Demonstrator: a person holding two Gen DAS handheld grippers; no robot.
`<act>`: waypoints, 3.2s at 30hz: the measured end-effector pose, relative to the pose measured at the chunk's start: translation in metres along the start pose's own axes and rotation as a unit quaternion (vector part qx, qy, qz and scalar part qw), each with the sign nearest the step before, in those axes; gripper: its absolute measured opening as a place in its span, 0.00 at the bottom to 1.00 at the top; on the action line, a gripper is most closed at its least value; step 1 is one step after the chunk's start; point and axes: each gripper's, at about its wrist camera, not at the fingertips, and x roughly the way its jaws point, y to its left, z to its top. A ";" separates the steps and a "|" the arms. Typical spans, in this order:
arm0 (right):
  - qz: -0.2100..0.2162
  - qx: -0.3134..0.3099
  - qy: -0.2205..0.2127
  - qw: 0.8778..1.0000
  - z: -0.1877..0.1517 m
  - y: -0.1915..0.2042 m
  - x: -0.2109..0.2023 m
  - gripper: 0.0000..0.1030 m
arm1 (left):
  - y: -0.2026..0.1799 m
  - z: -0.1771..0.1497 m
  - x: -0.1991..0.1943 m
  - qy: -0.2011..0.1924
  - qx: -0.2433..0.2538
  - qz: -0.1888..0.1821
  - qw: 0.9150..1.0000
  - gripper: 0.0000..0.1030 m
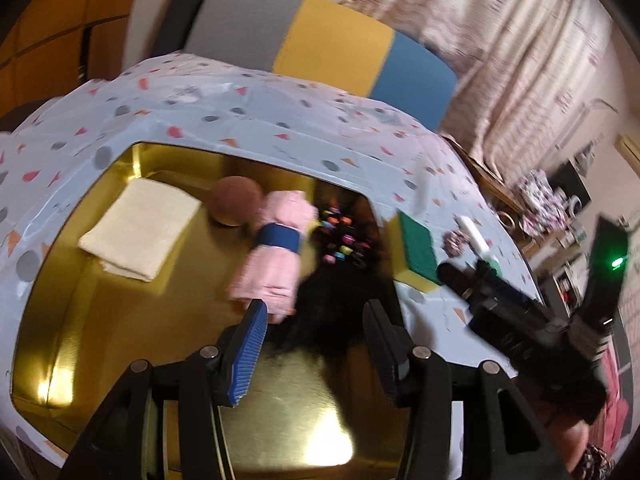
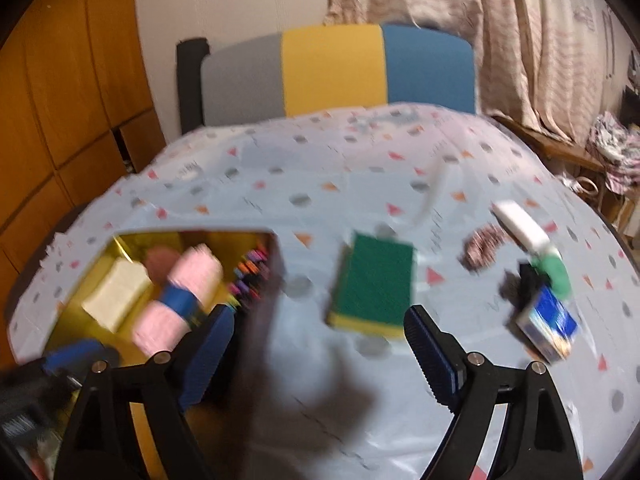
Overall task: Organize soft objects
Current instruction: 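Lower the beaded black wig into the gold tray and open the right tool, then reach the left tool to the green sponge and grasp it, then grasp the blue Tempo tissue pack with the right tool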
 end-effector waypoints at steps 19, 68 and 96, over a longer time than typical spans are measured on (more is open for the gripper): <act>-0.079 0.063 0.042 0.994 -0.090 -0.142 -0.017 0.85 | -0.118 -0.066 0.014 0.073 0.146 -0.072 0.984 0.49; -0.051 0.159 -0.006 0.986 -0.100 -0.227 -0.032 0.88 | -0.172 0.004 0.201 0.089 0.186 0.110 0.972 0.69; -0.027 -0.032 0.057 0.997 -0.024 -0.231 0.059 0.79 | -0.168 -0.017 0.187 0.047 0.197 0.082 0.976 0.70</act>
